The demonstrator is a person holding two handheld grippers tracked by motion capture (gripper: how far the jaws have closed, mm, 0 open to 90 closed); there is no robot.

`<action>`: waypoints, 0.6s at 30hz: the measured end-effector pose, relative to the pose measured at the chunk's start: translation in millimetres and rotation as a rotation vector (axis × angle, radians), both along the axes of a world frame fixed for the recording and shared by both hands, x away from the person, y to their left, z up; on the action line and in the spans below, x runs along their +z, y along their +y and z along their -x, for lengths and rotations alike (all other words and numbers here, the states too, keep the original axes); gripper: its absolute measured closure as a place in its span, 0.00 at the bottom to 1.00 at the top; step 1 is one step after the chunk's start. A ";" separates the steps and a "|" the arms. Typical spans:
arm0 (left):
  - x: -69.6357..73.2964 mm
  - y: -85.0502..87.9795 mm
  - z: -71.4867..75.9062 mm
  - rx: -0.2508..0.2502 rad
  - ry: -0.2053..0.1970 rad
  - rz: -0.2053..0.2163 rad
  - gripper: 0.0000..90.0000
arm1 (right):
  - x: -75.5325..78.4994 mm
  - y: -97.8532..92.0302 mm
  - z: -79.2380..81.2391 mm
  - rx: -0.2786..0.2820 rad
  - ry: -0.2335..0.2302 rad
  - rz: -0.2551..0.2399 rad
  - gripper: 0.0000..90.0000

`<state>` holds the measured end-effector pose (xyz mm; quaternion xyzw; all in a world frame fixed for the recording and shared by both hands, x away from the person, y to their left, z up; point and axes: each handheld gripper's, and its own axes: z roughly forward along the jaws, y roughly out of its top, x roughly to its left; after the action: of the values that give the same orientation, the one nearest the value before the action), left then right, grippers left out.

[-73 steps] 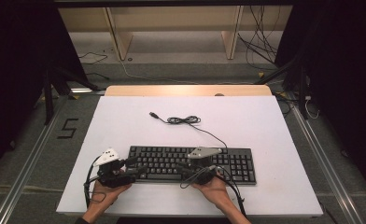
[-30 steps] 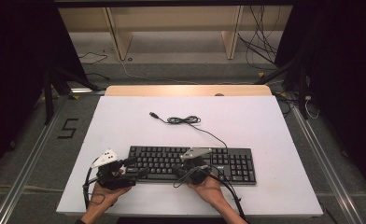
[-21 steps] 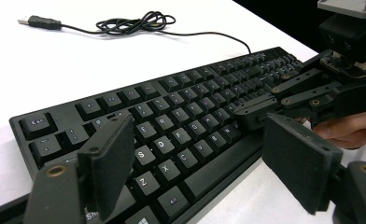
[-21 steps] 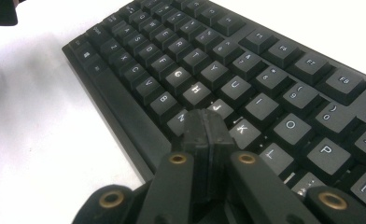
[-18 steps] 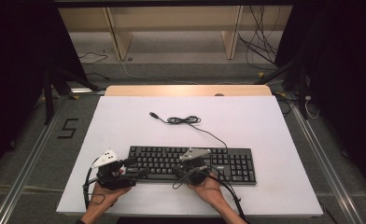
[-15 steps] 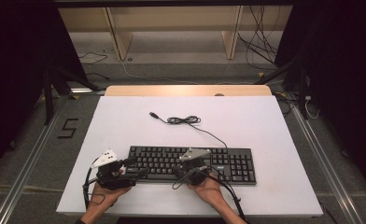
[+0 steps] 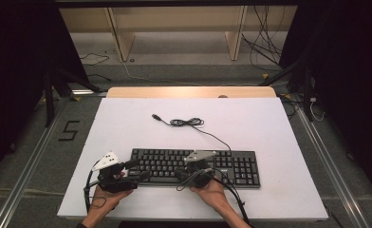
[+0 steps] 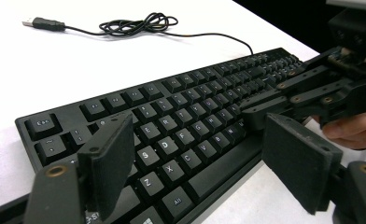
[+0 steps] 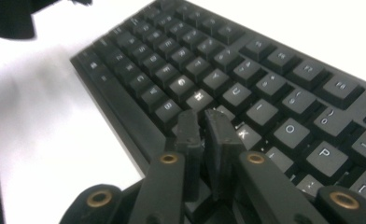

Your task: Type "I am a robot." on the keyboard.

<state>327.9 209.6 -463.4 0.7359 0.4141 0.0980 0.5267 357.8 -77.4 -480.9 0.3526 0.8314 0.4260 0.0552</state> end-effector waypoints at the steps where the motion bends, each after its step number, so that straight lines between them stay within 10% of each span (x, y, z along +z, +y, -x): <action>1: -0.1 0.2 -0.2 0.000 0.000 0.000 0.28 | 1.1 -0.6 0.3 0.001 -0.009 -0.007 0.92; 18: -0.2 1.7 -0.9 0.012 -0.005 0.001 0.28 | 12.7 -2.3 3.8 0.011 0.000 -0.068 0.56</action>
<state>328.9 211.3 -463.6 0.7329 0.4173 0.1027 0.5274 354.0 -79.7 -468.3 0.3496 0.8184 0.4543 0.0406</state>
